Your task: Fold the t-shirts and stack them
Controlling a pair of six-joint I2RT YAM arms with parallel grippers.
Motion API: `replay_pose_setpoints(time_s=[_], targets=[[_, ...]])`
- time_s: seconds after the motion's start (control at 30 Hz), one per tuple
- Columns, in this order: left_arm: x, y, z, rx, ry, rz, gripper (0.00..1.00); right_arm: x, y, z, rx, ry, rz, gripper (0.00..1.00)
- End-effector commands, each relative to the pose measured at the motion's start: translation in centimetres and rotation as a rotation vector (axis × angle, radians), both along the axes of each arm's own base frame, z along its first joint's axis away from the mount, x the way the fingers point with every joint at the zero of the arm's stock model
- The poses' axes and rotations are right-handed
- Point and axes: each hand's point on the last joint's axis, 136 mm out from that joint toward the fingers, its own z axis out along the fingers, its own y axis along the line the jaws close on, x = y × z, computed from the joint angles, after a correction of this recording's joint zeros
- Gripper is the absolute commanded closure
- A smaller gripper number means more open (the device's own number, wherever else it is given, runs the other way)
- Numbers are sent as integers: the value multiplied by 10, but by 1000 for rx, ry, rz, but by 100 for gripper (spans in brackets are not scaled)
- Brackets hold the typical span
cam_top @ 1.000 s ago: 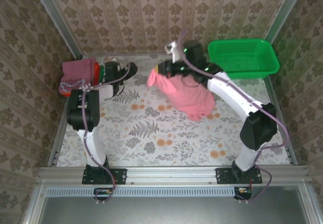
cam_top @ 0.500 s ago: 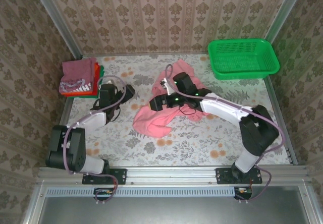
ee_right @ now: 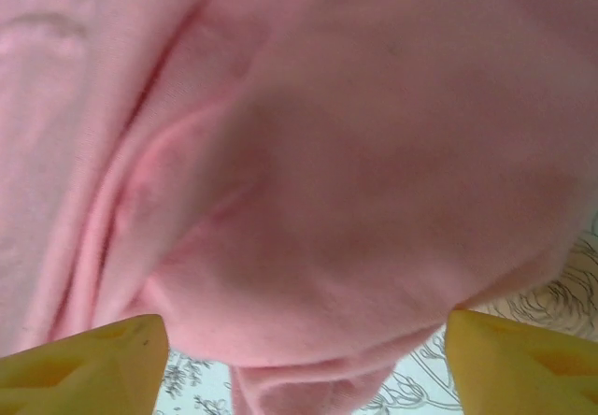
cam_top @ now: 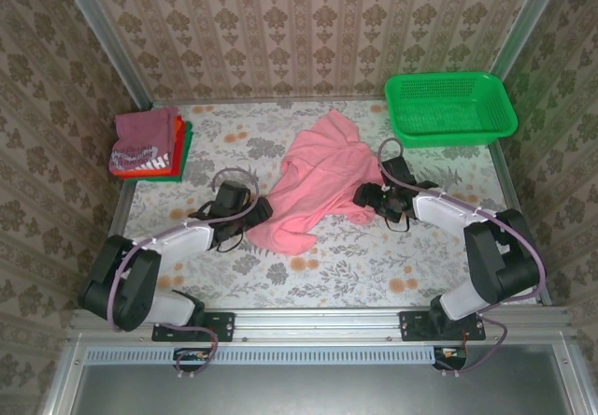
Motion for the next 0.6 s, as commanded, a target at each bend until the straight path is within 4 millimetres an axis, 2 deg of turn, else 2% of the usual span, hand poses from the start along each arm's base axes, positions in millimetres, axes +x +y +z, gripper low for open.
replay_pose_setpoints(time_s=[0.0,0.1,0.2,0.27,0.3,0.33,0.4,0.53,0.57], targets=[[-1,1,-5,50,37,-27,24,-6,-3,-9,20,40,-71,26],[1,-7,-11,24,46,-40,36,-9,-6,-20,5,73,-90,32],[8,-17,-15,-9,45,-50,58,-8,-8,-27,-15,107,-99,42],[14,-22,-17,-29,40,-52,78,-5,-8,-24,-18,100,-101,61],[17,-24,-16,-39,29,-53,93,-1,-8,-20,-18,80,-100,74],[21,-27,-14,-47,13,-54,100,4,-8,-13,-19,50,-93,85],[31,-26,-7,-42,-32,-49,100,17,-9,5,-26,-18,-77,100],[57,-20,16,-26,-122,-39,100,54,-12,56,-106,-187,1,100],[68,-11,22,-28,-144,-16,100,63,-10,68,-126,-226,31,100]])
